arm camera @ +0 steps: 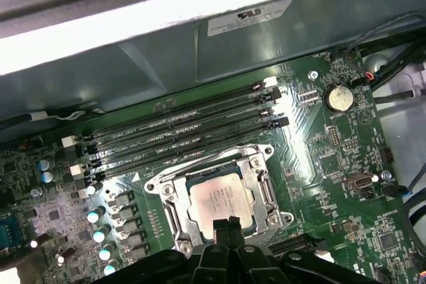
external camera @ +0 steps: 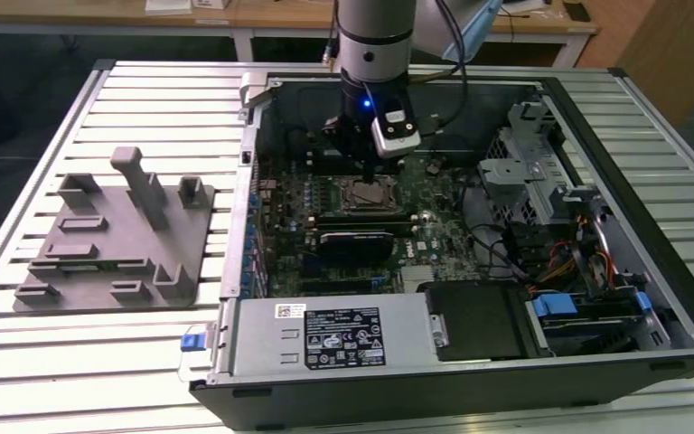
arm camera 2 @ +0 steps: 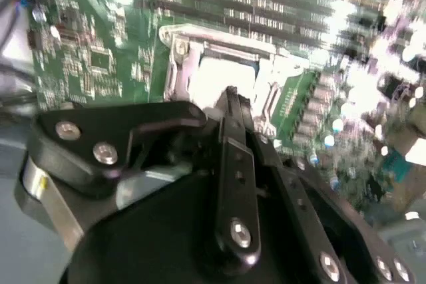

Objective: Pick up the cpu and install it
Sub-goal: 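Install the second cpu locking lever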

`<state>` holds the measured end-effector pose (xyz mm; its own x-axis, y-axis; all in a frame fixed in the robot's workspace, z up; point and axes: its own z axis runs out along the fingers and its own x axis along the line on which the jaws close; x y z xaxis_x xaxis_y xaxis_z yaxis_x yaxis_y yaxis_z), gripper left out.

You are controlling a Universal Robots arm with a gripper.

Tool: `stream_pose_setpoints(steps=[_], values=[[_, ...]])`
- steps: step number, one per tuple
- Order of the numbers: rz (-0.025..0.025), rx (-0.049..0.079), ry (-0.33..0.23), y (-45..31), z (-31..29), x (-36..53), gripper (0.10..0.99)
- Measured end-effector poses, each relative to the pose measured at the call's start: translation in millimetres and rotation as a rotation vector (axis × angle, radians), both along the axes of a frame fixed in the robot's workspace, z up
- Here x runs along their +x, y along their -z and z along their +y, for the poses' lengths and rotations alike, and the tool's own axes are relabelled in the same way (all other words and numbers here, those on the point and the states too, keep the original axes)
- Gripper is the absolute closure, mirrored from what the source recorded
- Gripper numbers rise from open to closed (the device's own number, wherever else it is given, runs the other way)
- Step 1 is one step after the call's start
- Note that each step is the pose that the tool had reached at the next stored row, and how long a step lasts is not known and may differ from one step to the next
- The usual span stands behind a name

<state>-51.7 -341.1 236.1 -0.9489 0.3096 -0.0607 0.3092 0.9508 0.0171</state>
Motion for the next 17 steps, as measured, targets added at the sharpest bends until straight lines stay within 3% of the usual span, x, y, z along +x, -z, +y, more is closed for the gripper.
stream_pose_setpoints(steps=[1,2,4,17], values=[[-0.0001,0.0,0.0,0.0,0.0,0.0,0.98],[0.0,0.0,0.0,-3.5,-10.3,0.0,0.98],[0.0,0.0,0.0,-6.9,-16.9,0.0,0.98],[0.0,0.002,0.0,-5.6,-17.6,0.0,0.98]])
